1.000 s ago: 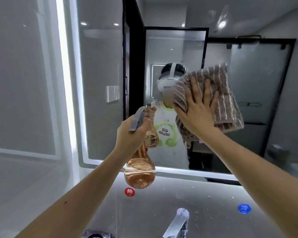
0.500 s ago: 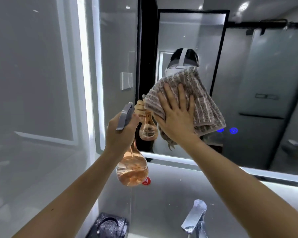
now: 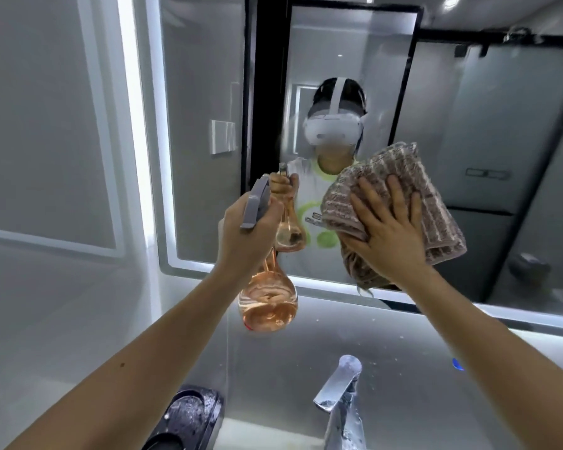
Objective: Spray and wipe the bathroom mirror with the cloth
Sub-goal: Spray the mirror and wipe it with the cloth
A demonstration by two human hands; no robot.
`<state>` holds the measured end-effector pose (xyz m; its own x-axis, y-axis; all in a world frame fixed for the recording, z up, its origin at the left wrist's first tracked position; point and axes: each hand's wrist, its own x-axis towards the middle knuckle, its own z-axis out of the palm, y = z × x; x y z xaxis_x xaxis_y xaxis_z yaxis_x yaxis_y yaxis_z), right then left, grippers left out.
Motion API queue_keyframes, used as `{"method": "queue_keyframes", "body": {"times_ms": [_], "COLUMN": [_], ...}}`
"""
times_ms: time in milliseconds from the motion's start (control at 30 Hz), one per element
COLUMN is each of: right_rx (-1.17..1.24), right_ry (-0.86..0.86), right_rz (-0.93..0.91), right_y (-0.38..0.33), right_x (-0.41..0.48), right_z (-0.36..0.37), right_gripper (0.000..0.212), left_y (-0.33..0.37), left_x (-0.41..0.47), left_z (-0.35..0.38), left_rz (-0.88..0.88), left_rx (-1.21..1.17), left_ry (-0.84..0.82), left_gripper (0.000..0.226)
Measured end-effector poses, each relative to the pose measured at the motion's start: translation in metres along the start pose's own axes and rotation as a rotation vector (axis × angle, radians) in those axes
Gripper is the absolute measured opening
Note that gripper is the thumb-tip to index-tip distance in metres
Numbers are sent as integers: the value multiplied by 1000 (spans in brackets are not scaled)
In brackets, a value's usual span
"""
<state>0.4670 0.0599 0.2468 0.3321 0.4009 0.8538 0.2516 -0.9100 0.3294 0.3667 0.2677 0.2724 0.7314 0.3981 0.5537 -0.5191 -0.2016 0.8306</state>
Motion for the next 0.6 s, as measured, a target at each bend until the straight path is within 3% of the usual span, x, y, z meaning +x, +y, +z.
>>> {"method": "queue_keyframes", "body": {"times_ms": [167, 267, 600], "right_rx": [6, 45, 50], "right_ry": [-1, -45, -27], "right_rz": [40, -9, -121], "right_y": [-8, -47, -179], "right_x": [8, 14, 21], "right_z": [-5, 8, 53], "right_gripper": [66, 67, 66], "left_y": [-4, -17, -57], "left_x": [1, -2, -10], "left_z": [-11, -31, -100], "left_rz": [-26, -65, 8], "left_rx": [-4, 31, 225], "left_ry": [0, 22, 71], "left_gripper": [32, 40, 15]}}
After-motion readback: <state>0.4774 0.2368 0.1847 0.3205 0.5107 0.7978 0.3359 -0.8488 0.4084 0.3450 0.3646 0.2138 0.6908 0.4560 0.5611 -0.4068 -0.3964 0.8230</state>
